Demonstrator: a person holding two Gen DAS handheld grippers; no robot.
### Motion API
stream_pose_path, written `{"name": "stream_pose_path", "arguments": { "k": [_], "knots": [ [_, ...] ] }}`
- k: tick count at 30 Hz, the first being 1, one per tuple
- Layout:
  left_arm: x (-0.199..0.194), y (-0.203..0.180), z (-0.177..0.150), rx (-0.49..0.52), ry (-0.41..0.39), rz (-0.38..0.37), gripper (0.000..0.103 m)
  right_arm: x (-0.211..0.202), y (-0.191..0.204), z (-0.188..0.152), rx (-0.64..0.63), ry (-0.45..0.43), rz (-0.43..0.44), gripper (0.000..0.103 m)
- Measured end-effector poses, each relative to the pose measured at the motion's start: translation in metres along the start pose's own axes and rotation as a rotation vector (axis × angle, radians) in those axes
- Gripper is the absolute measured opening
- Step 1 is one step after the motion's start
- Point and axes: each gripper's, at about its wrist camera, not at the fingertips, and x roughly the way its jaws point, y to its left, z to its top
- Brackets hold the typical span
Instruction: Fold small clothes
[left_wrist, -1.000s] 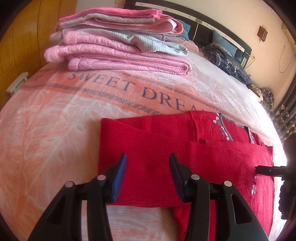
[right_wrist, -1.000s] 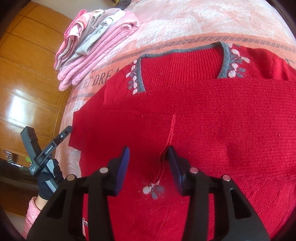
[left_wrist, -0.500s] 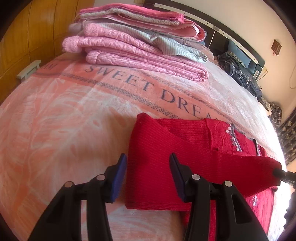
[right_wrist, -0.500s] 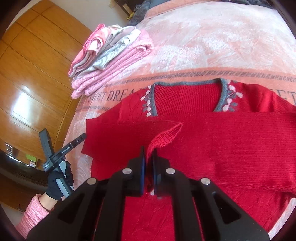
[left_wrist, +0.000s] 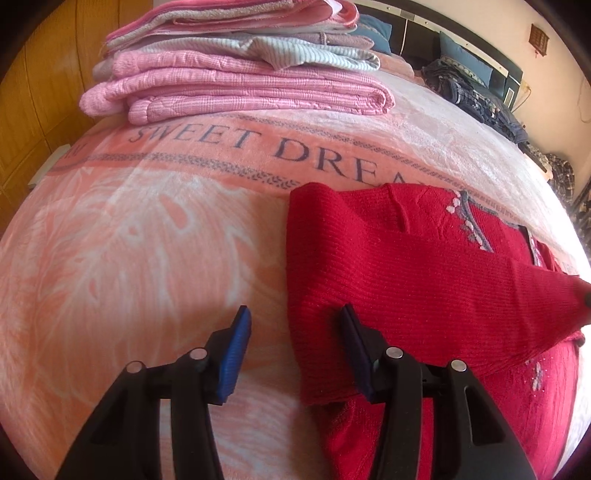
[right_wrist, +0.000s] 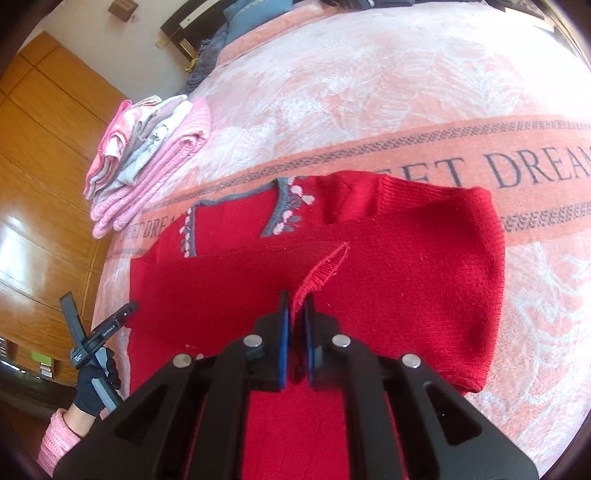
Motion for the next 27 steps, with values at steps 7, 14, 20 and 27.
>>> {"name": "stream_pose_path", "arguments": {
  "k": [7,14,20,27],
  "knots": [
    [-0.003,-0.005,0.001,0.002,-0.017,0.024,0.054,0.022,-0.013,-0.016,-0.012,0.05,-0.089,0.014],
    [-0.036,-0.027,0.008,0.065,-0.131,-0.037,0.055,-0.007,0.011,-0.005,-0.056,-0.026,-0.012,0.017],
    [-0.023,-0.053,0.001,0.115,-0.071,-0.081,0.057,0.018,0.016,-0.005,-0.07,0.011,-0.057,0.018],
    [0.0,-0.045,-0.006,0.098,-0.02,-0.077,0.059,0.04,-0.011,-0.007,-0.025,0.002,-0.086,0.018]
  ]
}}
